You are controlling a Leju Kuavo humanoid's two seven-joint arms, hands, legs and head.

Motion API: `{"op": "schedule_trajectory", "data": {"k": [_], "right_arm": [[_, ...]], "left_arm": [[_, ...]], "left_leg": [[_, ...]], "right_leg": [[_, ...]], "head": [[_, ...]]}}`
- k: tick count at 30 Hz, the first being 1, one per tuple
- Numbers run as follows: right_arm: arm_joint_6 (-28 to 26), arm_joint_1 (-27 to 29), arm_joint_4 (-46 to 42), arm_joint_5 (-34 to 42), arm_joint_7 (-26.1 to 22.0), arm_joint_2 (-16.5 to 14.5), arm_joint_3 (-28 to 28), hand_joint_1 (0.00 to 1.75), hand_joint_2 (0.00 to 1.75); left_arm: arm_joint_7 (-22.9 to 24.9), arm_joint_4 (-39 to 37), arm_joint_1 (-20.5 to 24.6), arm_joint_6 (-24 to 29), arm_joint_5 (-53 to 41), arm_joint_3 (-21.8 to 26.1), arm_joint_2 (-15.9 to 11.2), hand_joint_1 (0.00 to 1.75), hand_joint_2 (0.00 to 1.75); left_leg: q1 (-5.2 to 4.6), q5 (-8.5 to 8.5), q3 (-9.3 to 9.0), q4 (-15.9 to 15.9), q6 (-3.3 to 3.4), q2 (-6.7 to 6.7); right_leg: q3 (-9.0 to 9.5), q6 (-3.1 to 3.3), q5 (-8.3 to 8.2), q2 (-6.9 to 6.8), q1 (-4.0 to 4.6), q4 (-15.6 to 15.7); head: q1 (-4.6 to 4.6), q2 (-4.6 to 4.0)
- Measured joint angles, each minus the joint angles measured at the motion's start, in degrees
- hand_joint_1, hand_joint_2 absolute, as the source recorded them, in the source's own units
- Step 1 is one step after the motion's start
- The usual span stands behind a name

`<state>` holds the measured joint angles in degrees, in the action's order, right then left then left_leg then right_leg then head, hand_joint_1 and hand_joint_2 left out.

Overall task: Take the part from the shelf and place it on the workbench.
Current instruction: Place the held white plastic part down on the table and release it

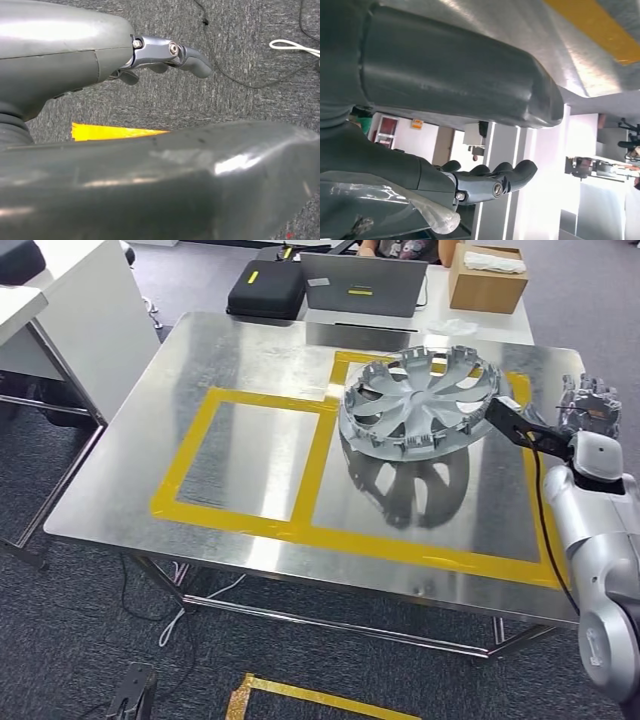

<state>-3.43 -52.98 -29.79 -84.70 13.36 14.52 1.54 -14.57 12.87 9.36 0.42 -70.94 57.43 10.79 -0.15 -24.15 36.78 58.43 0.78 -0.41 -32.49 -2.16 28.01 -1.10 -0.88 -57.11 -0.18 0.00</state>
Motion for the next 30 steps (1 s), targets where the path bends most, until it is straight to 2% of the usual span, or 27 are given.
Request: {"op": "schedule_trajectory", "data": {"k": [3, 7, 9, 11, 13, 15, 17, 20, 22, 26, 30], "right_arm": [[0.3, 0.3, 0.0, -1.3, 0.2, 0.6, 1.2, 0.0, 0.0], [1.8, 0.4, 0.4, -4.1, 2.0, 1.6, 2.4, 0.0, 1.75], [1.3, 0.6, 0.7, -4.7, 2.3, 2.1, 3.4, 0.0, 1.75], [-2.1, 1.5, -0.1, -2.7, -0.4, 1.9, 5.0, 0.0, 0.87], [-5.9, 3.9, -3.8, 4.3, -7.8, 0.4, 8.1, 0.0, 0.0], [-6.7, 7.4, -10.5, 14.4, -15.9, -2.8, 11.9, 0.0, 0.0], [-5.4, 11.7, -19.1, 24.4, -21.2, -6.8, 14.9, 0.0, 0.0], [-3.7, 17.3, -30.0, 32.7, -24.1, -11.9, 17.1, 0.0, 0.0], [-2.6, 19.6, -34.8, 36.9, -25.5, -14.0, 17.9, 0.0, 0.0], [0.8, 25.9, -45.2, 51.4, -31.7, -18.6, 18.3, 0.0, 0.0], [2.1, 33.6, -54.4, 56.7, -35.0, -23.3, 16.0, 0.0, 0.0]], "left_arm": [[0.1, 0.0, 0.0, 0.0, -0.1, 0.0, 0.0, 0.0, 0.0], [0.3, 0.0, 0.0, 0.0, -0.3, 0.0, 0.1, 0.0, 0.0], [0.4, 0.0, 0.0, 0.0, -0.3, 0.0, 0.1, 0.0, 0.0], [0.4, 0.0, 0.0, 0.0, 0.0, 0.0, 0.1, 0.0, 0.0], [-0.1, 0.0, -0.1, 0.1, 0.5, 0.0, 0.1, 0.0, 0.0], [-0.6, 0.0, -0.2, 0.2, 1.1, 0.0, 0.1, 0.0, 0.0], [-1.2, 0.0, -0.3, 0.2, 1.7, 0.1, 0.1, 0.0, 0.0], [-1.6, 0.0, -0.7, 0.3, 2.2, 0.1, 0.1, 0.0, 0.0], [-1.8, 0.0, -1.0, 0.3, 2.5, 0.2, 0.1, 0.0, 0.0], [-2.7, 0.0, -1.4, 0.4, 3.3, 0.3, 0.1, 0.0, 0.0], [-3.4, 0.0, -1.8, 0.8, 4.3, 0.7, 0.1, 0.0, 0.0]], "left_leg": [[-0.01, 0.0, -0.01, 0.0, 0.0, 0.02], [-0.01, 0.0, -0.02, 0.0, 0.0, 0.02], [-0.01, 0.0, -0.01, 0.0, 0.0, 0.0], [-0.01, 0.0, 0.0, 0.0, 0.0, -0.01], [-0.01, -0.02, -0.01, 0.0, 0.0, -0.02], [0.0, -0.06, -0.05, 0.0, 0.0, -0.01], [0.04, -0.1, -0.1, 0.0, 0.0, -0.04], [0.1, -0.09, -0.11, -0.1, -0.01, -0.24], [0.14, -0.1, -0.1, -0.1, -0.01, -0.34], [0.14, -0.19, -0.14, -0.1, -0.07, -0.34], [0.13, -0.29, -0.18, -0.1, -0.1, -0.33]], "right_leg": [[-0.01, 0.0, 0.0, 0.09, -0.01, 0.0], [-0.01, 0.0, 0.0, 0.04, -0.02, 0.0], [0.01, 0.0, 0.0, -0.01, -0.01, 0.0], [0.07, 0.0, 0.0, 0.0, 0.01, 0.0], [0.1, 0.0, 0.01, 0.03, 0.04, 0.0], [0.12, 0.0, 0.04, 0.06, 0.08, 0.0], [0.14, 0.01, 0.12, -0.01, 0.12, 0.0], [0.17, 0.06, 0.26, -0.28, 0.14, 0.0], [0.2, 0.09, 0.32, -0.37, 0.15, 0.0], [0.26, 0.11, 0.36, -0.27, 0.14, 0.0], [0.28, 0.09, 0.47, -0.26, 0.13, 0.0]], "head": [[-0.01, 0.0], [0.0, 0.0], [0.0, 0.0], [0.0, 0.0], [0.02, 0.0], [0.01, 0.0], [-0.02, 0.0], [-0.03, 0.0], [-0.01, 0.0], [0.01, 0.0], [-0.01, 0.0]]}}
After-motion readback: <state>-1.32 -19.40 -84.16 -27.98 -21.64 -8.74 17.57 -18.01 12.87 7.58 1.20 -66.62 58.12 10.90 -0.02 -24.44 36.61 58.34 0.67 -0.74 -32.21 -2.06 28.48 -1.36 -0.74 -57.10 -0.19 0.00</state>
